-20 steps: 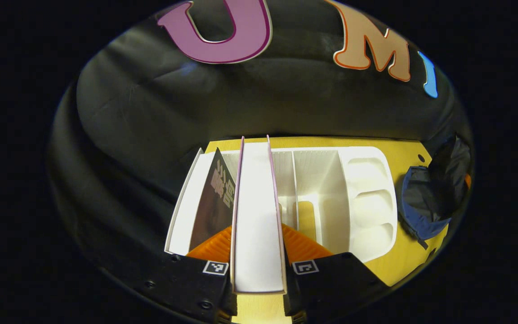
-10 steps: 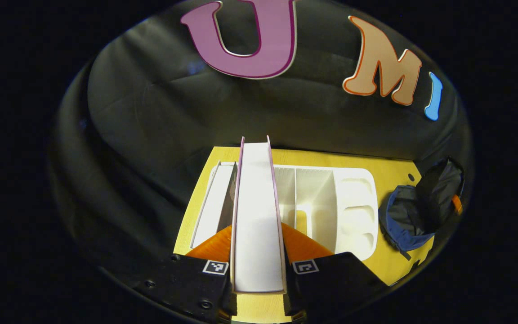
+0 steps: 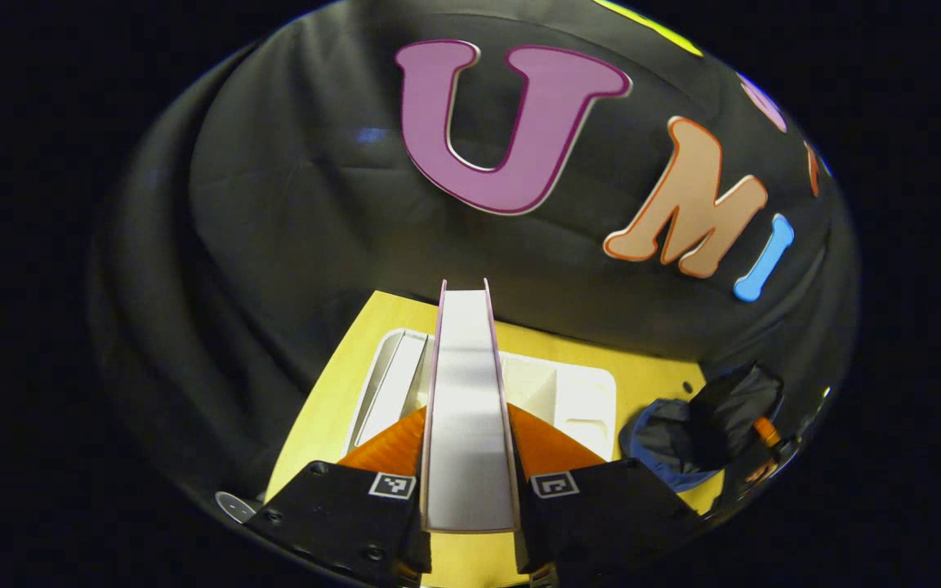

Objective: Open the schoolbag, grab two books from the bookshelf and put them into the schoolbag.

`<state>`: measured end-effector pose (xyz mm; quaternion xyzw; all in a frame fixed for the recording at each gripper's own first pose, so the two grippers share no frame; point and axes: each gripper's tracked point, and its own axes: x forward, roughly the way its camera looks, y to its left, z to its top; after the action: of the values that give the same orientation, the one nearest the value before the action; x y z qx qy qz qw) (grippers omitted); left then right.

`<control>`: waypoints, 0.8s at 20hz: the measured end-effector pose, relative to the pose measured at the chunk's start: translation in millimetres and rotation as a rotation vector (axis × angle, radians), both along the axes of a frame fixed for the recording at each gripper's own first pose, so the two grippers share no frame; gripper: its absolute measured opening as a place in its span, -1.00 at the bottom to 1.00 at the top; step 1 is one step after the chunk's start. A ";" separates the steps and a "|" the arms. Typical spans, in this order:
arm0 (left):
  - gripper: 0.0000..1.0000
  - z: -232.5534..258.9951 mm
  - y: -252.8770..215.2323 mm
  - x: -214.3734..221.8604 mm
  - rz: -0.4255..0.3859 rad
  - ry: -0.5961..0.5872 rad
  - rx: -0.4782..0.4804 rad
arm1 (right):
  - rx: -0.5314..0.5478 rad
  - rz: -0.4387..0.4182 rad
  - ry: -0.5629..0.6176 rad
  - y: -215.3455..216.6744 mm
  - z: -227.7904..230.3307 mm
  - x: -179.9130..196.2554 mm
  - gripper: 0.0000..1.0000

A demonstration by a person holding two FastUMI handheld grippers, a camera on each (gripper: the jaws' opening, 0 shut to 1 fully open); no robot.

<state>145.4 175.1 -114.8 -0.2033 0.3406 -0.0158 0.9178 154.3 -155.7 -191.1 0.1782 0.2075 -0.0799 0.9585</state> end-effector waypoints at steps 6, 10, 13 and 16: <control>-0.24 25.6 6.9 0.9 0.072 -0.090 -0.238 | 0.014 -0.011 0.002 -1.4 0.2 -0.3 -0.87; -0.27 42.6 5.4 -0.1 0.088 -0.164 -0.410 | 0.022 -0.018 0.002 -2.2 0.4 -0.5 -0.94; -0.28 52.6 -6.5 -4.7 0.096 -0.208 -0.534 | 0.050 -0.006 0.007 -3.2 -2.6 -1.4 -1.00; -0.27 58.3 -27.0 -1.5 0.092 -0.245 -0.639 | 0.068 0.006 0.007 -1.4 -3.7 0.2 -0.94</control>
<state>143.9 148.1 -56.5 -0.4924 0.1962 -0.1044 0.8415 154.5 -157.0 -194.8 0.2097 0.2140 -0.0705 0.9514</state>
